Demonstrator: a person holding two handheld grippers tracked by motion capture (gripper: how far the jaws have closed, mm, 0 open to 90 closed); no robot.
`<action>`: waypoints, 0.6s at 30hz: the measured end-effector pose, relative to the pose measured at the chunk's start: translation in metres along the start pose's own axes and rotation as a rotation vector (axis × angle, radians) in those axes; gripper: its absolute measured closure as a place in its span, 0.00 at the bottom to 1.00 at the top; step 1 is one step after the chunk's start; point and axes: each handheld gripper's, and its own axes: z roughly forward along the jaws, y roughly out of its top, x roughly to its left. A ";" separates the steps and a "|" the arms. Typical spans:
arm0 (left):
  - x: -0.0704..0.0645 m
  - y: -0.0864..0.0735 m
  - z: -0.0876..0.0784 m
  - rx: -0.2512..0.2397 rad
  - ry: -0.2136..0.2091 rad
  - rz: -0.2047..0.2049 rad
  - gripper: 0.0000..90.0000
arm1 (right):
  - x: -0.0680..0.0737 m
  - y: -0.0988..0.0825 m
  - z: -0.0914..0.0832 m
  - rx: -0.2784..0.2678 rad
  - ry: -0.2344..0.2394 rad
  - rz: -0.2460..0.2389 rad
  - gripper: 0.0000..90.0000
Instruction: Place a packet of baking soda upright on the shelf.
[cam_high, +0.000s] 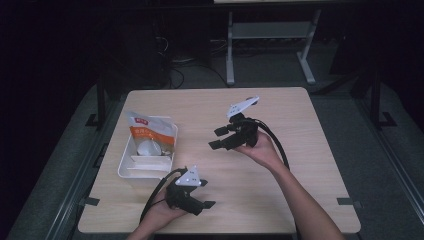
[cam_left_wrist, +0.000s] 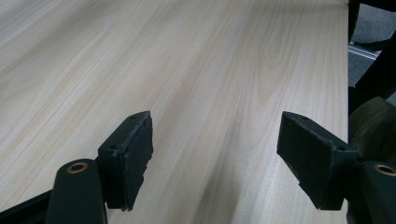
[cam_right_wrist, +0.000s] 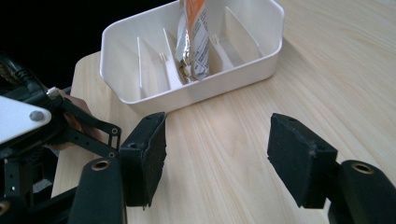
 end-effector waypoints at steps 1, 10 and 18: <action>0.000 0.000 0.000 0.001 0.000 0.000 0.29 | 0.000 -0.001 -0.002 -0.002 0.002 0.000 0.40; 0.000 0.000 0.000 0.001 0.002 0.001 0.29 | -0.002 -0.013 -0.016 -0.009 -0.007 0.017 0.40; 0.001 0.000 0.000 -0.004 0.007 -0.003 0.29 | -0.004 -0.026 -0.026 -0.015 -0.014 0.030 0.40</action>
